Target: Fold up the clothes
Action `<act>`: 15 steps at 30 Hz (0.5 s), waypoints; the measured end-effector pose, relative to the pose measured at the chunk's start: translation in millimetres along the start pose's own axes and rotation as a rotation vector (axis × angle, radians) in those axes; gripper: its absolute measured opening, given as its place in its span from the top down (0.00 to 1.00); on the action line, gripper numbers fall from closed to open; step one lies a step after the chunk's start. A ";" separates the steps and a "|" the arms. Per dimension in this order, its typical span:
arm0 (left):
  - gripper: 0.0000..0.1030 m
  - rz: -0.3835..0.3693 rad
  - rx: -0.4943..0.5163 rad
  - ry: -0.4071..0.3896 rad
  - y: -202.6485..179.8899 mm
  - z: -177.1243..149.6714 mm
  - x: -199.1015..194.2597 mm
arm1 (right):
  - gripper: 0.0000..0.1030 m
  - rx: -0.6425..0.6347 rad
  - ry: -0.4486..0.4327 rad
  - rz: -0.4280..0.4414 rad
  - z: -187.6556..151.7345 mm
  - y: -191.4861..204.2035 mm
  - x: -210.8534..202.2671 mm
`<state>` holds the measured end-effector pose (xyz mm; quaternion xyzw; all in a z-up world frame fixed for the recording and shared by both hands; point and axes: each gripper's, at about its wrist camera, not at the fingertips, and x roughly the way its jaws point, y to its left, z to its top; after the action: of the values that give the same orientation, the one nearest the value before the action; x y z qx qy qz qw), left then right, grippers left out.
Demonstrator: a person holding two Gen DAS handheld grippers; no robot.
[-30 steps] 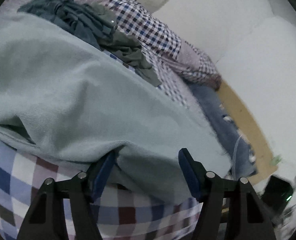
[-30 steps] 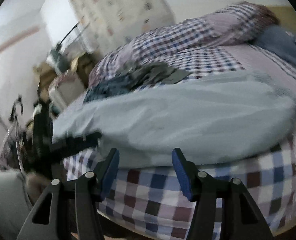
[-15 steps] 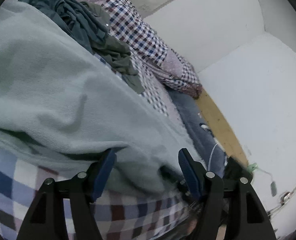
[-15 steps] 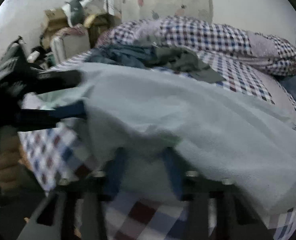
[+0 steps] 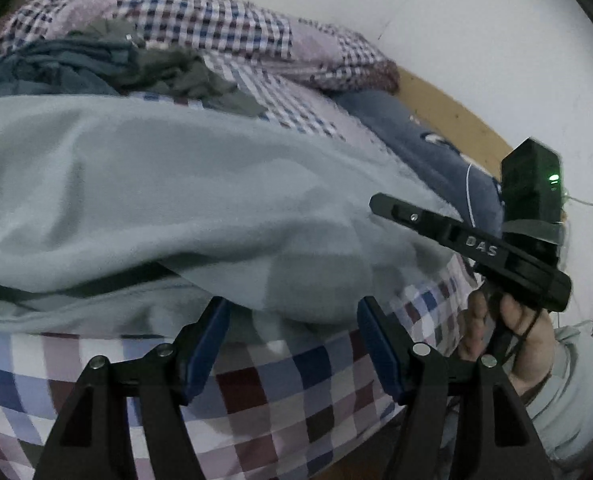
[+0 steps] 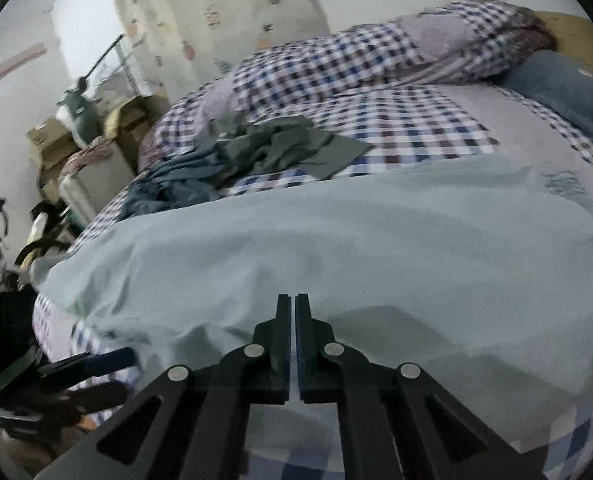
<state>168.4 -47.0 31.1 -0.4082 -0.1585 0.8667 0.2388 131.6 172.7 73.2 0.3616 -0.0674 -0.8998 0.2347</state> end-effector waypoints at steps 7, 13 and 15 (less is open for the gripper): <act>0.32 -0.119 -0.102 -0.100 5.3 10.8 -12.7 | 0.95 -0.091 0.038 0.058 -10.1 16.0 -3.7; 0.32 -0.273 -0.257 -0.146 28.6 23.9 -17.1 | 0.57 -0.258 0.045 0.149 -27.5 48.1 -12.3; 0.32 -0.300 -0.271 -0.143 30.2 27.8 -16.3 | 0.56 -0.326 0.056 0.170 -35.7 62.4 -11.9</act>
<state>147.0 -83.3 44.4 -0.3458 -0.3492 0.8190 0.2963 186.7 125.1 72.8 0.3365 0.0556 -0.8653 0.3674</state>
